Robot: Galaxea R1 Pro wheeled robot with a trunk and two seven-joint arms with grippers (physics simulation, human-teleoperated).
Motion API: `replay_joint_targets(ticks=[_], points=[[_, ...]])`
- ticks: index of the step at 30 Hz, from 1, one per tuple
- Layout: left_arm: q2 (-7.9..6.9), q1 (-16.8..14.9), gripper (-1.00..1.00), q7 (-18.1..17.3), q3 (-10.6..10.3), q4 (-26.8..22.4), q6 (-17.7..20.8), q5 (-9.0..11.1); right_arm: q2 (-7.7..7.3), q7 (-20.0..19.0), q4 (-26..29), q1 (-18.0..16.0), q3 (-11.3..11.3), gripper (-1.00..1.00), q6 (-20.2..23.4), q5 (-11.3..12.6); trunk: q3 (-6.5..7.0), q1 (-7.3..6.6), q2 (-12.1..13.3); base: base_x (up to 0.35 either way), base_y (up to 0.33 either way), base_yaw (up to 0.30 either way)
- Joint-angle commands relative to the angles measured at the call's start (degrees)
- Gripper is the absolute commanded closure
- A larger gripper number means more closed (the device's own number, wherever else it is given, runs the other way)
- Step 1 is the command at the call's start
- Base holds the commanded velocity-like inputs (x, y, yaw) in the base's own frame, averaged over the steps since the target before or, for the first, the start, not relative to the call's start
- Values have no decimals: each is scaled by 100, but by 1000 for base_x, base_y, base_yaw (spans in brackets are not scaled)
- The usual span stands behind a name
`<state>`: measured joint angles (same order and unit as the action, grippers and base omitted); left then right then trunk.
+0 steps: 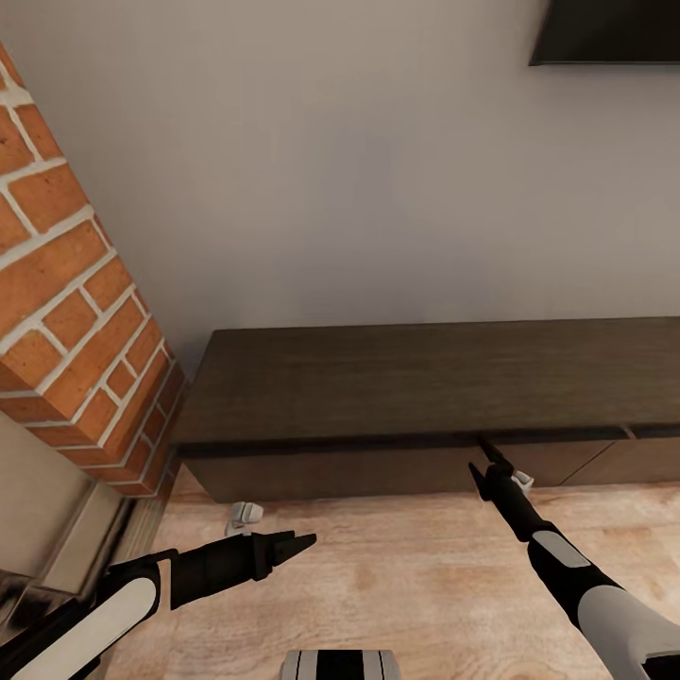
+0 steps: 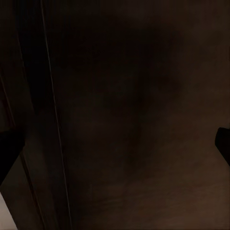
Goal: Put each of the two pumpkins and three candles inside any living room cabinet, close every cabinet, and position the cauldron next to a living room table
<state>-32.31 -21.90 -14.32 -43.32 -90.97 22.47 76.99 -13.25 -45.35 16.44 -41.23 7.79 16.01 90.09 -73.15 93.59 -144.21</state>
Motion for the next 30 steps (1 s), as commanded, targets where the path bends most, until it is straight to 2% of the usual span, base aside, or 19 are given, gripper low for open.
replay_joint_targets(ticks=[1,3,4,30], points=[[-3,-7,-100,-1,-9,4,22,53,-2,-14,-10,-8,45,-100,29,49,-3,-1,-2,0,0,0],[-3,-7,-100,-1,-9,4,24,53,-2,-12,-10,-8,46,-100,27,47,-3,-1,-2,0,0,0],[-4,-7,-100,-1,-9,5,26,53,-2,-11,-10,-8,46,100,26,46,-3,-1,-2,0,0,0],[1,-7,-100,8,-9,9,29,65,6,-9,34,-8,124,100,-2,7,-3,-1,-2,0,0,0]])
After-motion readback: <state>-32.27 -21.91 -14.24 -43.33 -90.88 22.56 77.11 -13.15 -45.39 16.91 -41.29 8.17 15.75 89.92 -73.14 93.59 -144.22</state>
